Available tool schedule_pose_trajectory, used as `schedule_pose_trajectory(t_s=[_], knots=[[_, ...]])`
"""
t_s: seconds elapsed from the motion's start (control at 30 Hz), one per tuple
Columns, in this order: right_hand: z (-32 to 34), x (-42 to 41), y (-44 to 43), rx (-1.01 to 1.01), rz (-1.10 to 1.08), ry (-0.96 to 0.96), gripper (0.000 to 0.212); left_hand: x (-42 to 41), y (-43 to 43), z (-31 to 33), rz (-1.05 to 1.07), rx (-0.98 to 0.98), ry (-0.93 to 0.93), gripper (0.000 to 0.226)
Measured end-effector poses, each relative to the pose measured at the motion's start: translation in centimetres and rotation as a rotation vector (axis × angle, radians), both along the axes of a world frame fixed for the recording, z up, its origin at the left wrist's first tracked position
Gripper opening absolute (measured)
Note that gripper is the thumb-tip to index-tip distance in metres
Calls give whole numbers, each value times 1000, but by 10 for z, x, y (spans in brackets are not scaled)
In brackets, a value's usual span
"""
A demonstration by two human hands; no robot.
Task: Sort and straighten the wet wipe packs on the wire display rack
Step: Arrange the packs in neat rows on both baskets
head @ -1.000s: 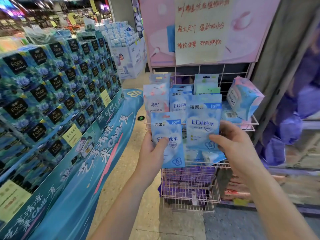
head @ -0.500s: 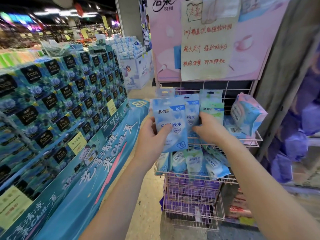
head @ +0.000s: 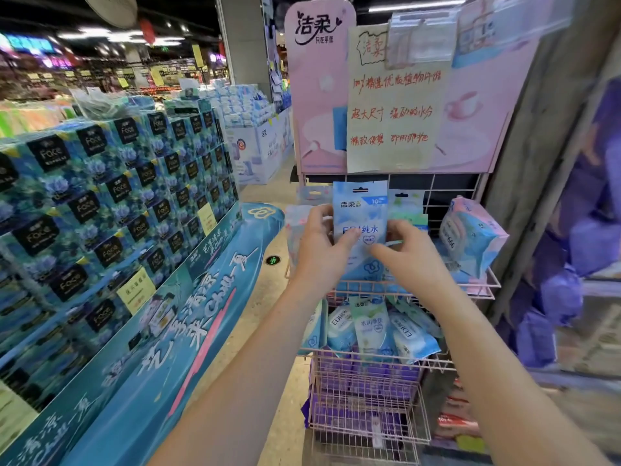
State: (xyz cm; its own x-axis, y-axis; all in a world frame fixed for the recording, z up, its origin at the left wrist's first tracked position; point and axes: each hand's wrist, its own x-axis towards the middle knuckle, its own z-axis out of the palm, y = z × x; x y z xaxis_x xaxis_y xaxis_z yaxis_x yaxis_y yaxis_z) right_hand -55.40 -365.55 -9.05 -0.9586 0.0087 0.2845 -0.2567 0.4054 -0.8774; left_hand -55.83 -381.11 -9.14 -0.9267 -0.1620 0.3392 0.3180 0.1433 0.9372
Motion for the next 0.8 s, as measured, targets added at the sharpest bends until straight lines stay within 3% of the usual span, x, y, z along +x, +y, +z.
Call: schedule_pose_trajectory(t_s=[0.17,0.4,0.6,0.8], knots=[[-14,-3,-3,6,-129,155,21,-6,-4,-5,160,-289,98,35],[-30,-5,6,239,-141,96,30,-5,-9,-13,156,-520,25,31],[-39,-1,11,376,-75,17,17,7,-8,-32,191,-660,-35,33],[-34,1,11,267,-88,-4,18,8,-10,-24,336,-690,-7,54]])
